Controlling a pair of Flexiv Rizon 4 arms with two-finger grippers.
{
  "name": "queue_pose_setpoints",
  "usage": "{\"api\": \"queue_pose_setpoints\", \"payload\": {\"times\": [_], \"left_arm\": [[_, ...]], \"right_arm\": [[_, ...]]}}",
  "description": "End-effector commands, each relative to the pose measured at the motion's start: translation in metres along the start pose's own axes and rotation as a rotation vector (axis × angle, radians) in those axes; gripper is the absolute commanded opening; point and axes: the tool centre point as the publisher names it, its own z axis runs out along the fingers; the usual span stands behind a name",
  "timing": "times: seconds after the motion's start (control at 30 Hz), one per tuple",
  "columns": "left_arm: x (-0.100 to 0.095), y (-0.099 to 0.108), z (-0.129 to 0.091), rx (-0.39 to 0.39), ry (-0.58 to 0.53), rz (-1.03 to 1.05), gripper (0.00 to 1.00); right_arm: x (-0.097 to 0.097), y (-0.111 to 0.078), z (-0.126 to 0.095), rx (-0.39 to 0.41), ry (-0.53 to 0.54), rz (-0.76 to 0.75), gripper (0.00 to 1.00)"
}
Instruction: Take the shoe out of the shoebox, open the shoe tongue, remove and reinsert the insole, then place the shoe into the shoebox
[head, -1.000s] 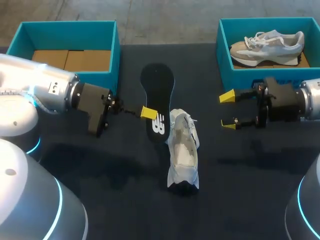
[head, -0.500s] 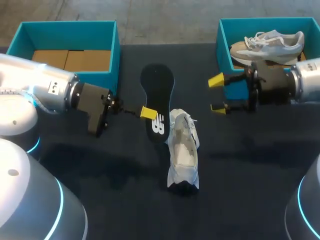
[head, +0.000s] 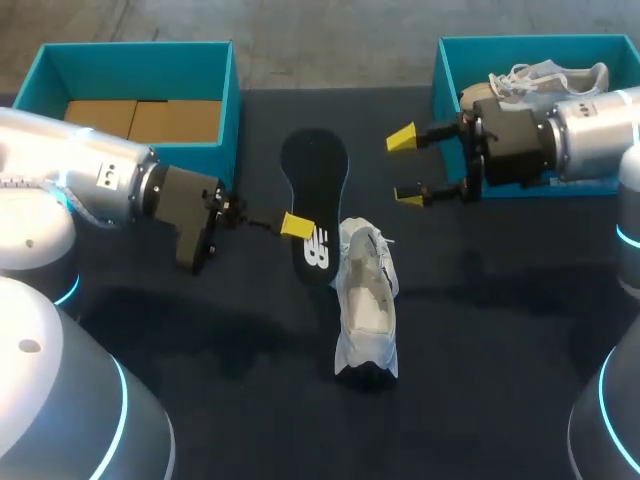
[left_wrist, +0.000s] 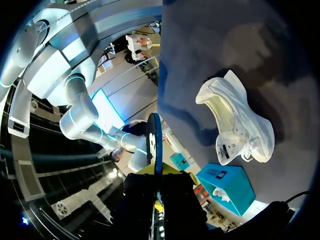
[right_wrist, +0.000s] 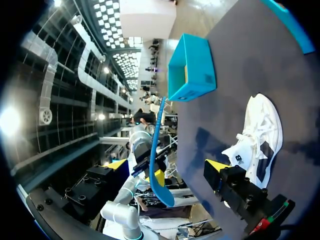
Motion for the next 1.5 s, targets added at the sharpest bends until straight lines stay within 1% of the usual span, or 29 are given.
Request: {"api": "queue_pose_setpoints", "payload": {"times": [0.03,0.13,0.3,0.7,1.03,1.07,1.13,1.17,1.2,1.27,1.37,1.5], "left_arm": [[0.001,0.0,0.001,-0.002,-0.001,0.003,0.0],[0.001,0.0,0.001,-0.002,-0.001,0.003,0.0],[0.001,0.0,0.001,-0.002,-0.001,0.003,0.0],[0.001,0.0,0.001,-0.002,-0.001,0.003,0.0],[0.001,0.0,0.001,-0.002,-0.001,0.003,0.0],[0.001,0.0,0.001,-0.002,-0.001,0.003,0.0],[0.001,0.0,0.001,-0.002,-0.001,0.003,0.0],[0.001,0.0,0.001,-0.002,-0.001,0.003,0.0],[0.001,0.0,0.001,-0.002,-0.001,0.003,0.0],[0.001,0.0,0.001,-0.002,-0.001,0.003,0.0],[0.001,0.0,0.001,-0.002,-0.001,0.003,0.0],[0.001,0.0,0.001,-0.002,-0.001,0.003,0.0]], "right_arm": [[0.005,0.008,0.009,0.005,-0.003,-0.002,1.0],[0.007,0.012,0.012,0.009,-0.007,-0.004,1.0],[0.004,0.019,0.019,0.02,-0.005,0.008,1.0],[0.009,0.027,0.034,0.044,-0.004,0.003,1.0],[0.013,0.032,0.045,0.05,-0.044,0.017,1.0],[0.013,0.032,0.046,0.05,-0.045,0.017,0.89],[0.014,0.031,0.047,0.05,-0.058,0.016,0.75],[0.014,0.031,0.047,0.05,-0.057,0.016,0.62],[0.015,0.031,0.048,0.051,-0.058,0.016,0.58],[0.016,0.031,0.049,0.052,-0.062,0.015,0.57],[0.017,0.03,0.051,0.054,-0.072,0.015,0.61],[0.018,0.03,0.055,0.057,-0.087,0.019,0.62]]}}
